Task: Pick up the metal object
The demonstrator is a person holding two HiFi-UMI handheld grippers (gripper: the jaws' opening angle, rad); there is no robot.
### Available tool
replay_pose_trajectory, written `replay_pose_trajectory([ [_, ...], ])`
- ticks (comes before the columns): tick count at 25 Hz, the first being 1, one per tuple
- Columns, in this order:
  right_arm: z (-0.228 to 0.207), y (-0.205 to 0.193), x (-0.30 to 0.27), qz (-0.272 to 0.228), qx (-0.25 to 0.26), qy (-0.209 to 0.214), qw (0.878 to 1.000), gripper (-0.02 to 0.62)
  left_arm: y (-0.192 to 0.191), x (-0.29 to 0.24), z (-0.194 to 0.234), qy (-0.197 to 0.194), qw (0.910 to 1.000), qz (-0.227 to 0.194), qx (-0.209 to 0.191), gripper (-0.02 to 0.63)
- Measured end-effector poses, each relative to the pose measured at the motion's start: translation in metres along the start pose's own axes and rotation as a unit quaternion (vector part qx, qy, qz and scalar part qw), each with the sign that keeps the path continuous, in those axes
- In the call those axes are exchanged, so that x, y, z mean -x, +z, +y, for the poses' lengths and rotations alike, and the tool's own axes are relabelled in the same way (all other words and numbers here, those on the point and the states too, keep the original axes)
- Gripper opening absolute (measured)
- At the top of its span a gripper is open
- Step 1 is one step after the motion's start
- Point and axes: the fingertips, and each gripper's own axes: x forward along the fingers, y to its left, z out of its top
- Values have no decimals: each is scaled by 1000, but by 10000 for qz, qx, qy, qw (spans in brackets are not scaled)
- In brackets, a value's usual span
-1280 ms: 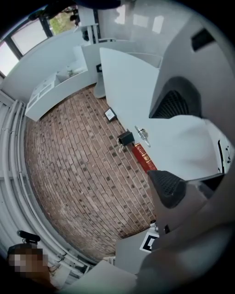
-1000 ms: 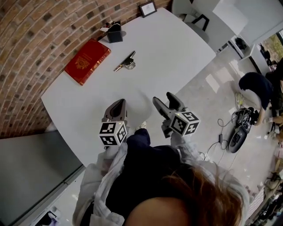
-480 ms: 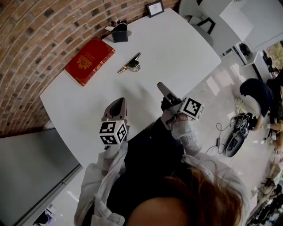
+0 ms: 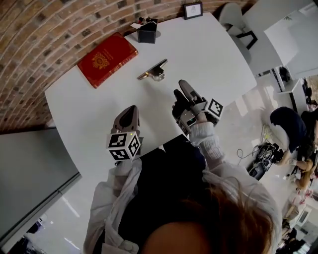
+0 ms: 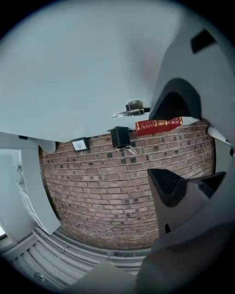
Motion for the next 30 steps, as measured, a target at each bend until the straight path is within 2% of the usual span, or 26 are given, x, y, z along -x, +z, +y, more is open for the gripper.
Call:
replay_pose_trajectory([
  [6,-21,9,-37,443,-85,-425,9981,328,1,-9,11,504,9986,10,137,17],
  [15,-46,20,-78,933,-130,-784,9925,322,-2,-14,33,1272,9911,-16,401,17],
  [20,-61,19,-95,1087,-234,-949,9893,302,-7,-16,39,1554,9863,32,545,17],
  [26,-75,17,-107,1286,-28,-1154,9850,279,-15,-14,43,1852,9802,68,690,17],
  [30,-82,16,-113,1321,85,-1302,9826,228,-21,-12,41,1976,9772,86,768,17],
])
